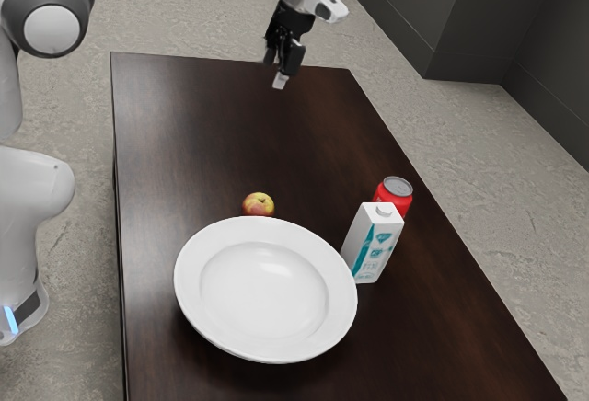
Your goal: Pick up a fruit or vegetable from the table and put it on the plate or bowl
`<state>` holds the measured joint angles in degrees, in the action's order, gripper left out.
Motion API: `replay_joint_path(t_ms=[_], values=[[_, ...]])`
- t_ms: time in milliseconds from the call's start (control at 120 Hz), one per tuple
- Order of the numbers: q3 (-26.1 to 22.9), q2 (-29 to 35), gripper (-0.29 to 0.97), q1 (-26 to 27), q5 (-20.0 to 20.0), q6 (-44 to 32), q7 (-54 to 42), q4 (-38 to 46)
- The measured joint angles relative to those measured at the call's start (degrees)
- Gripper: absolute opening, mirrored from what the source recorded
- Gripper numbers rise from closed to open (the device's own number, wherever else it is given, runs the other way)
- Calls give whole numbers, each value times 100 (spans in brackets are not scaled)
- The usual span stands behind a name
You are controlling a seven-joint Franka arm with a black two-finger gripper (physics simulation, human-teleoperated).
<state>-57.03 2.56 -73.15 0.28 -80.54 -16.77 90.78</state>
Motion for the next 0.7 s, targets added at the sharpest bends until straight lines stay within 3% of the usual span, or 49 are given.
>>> replay_joint_path(t_ms=[67,117,183,242,275,333,417,608,700], values=[[103,207,66,281,7,48,-52,258],[491,339,66,893,-15,77,-86,342],[2314,531,66,2794,-117,95,-127,437],[4813,681,66,5280,-93,103,-158,466],[5983,767,66,6471,-59,101,-175,490],[6970,1050,66,7505,-18,18,-173,794],[7308,1536,66,7925,33,-143,-96,1326],[6504,2362,66,8134,550,-747,51,2535],[6359,2601,66,8425,658,-1242,107,3164]])
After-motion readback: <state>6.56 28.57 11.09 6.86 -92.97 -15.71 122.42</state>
